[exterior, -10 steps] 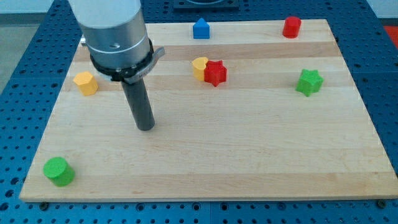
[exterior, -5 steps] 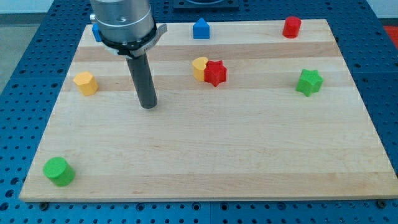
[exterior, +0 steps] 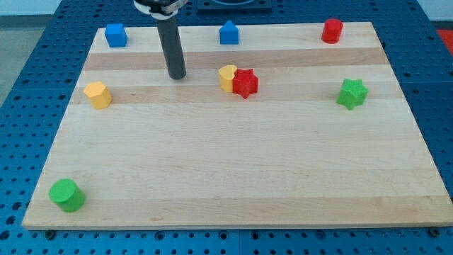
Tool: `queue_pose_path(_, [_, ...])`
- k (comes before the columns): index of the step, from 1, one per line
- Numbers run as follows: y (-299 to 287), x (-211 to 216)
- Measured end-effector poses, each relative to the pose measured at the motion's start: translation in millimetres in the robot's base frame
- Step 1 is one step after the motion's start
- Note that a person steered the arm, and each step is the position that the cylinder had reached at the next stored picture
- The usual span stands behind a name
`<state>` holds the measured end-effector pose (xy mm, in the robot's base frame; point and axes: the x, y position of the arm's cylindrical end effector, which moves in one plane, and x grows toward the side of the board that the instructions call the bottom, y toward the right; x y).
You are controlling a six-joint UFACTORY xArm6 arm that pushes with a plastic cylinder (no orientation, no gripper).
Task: Separate the yellow heart from the red star
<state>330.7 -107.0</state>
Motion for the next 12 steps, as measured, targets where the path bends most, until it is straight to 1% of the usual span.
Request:
queue_pose_path(1, [14, -7])
queue_pose_path(2, [39, -9])
queue_pose_path(3, [66, -20])
queue_pose_path(4, [79, -20])
queue_pose_path(5, [108, -20])
queue_pose_path(6, [108, -20])
queue_pose_path(8, [109, -4])
queue_pose_path(10, [109, 27])
queue_pose_path(12, [80, 25])
